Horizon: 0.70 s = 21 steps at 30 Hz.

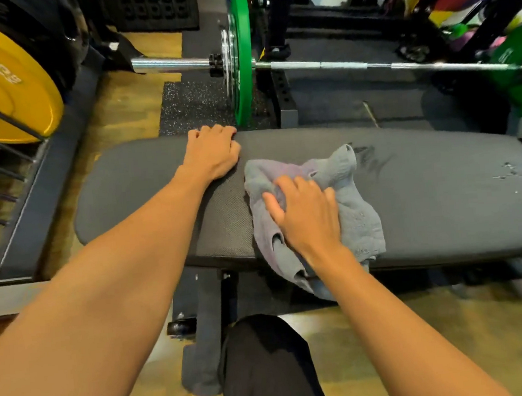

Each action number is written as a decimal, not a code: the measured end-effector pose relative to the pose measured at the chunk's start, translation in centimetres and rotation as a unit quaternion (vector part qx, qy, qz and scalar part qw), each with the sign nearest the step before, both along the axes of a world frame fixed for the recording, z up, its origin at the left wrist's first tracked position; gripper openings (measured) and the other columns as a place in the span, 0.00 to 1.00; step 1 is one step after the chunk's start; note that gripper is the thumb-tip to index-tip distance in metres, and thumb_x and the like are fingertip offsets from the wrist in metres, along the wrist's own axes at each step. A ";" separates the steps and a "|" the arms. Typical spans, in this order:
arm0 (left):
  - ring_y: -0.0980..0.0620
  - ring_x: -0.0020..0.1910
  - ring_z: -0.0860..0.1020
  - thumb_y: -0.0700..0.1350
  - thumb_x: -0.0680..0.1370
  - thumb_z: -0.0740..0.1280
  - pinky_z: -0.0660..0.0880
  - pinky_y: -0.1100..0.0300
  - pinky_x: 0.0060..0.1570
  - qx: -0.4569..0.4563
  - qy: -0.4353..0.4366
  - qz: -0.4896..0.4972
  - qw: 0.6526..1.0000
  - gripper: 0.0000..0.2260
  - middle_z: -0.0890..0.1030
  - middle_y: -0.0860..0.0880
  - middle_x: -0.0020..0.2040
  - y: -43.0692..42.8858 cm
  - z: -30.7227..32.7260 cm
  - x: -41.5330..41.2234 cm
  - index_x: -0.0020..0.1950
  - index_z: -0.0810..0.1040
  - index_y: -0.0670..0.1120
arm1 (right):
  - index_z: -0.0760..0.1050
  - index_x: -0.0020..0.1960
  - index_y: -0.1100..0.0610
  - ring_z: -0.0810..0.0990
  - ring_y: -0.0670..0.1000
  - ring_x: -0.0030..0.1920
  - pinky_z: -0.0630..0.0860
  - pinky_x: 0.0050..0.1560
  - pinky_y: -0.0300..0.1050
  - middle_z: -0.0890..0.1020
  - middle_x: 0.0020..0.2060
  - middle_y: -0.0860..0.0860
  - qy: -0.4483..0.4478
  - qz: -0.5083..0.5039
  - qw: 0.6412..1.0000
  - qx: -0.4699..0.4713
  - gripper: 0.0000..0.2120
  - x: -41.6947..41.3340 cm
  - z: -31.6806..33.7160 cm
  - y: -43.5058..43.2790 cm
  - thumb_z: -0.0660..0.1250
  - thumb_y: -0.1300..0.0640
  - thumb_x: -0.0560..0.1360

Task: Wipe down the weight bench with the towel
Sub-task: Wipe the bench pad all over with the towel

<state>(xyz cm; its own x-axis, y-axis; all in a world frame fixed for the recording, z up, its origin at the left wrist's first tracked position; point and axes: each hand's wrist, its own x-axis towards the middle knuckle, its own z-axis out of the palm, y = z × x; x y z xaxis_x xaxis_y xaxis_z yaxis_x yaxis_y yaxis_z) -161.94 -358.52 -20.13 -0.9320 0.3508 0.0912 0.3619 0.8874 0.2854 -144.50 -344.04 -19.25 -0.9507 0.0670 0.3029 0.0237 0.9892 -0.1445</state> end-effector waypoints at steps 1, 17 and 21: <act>0.36 0.62 0.72 0.48 0.80 0.55 0.62 0.43 0.64 -0.001 -0.009 -0.010 1.000 0.20 0.74 0.38 0.66 1.2 0.3 0.2 0.71 0.70 0.45 | 0.76 0.54 0.51 0.78 0.57 0.47 0.67 0.42 0.52 0.81 0.43 0.51 0.006 -0.001 1.000 0.007 0.16 0.7 -0.1 0.5 0.58 0.42 0.79; 0.40 0.50 0.73 0.45 0.80 0.50 0.60 0.49 0.48 0.081 0.036 0.024 0.996 0.14 0.79 0.41 0.50 5.3 -1.1 -1.1 0.50 0.74 0.44 | 0.75 0.59 0.51 0.77 0.56 0.56 0.67 0.51 0.55 0.82 0.54 0.52 -0.016 -0.067 0.998 -0.001 0.17 -15.2 -0.5 3.5 0.55 0.42 0.81; 0.39 0.49 0.74 0.45 0.80 0.52 0.62 0.49 0.48 0.063 0.028 0.007 0.998 0.15 0.79 0.39 0.52 5.4 -0.5 -0.4 0.50 0.77 0.44 | 0.75 0.58 0.52 0.78 0.59 0.53 0.67 0.47 0.55 0.82 0.50 0.54 -0.017 -0.071 0.997 -0.020 0.16 -9.2 0.0 3.1 0.57 0.43 0.80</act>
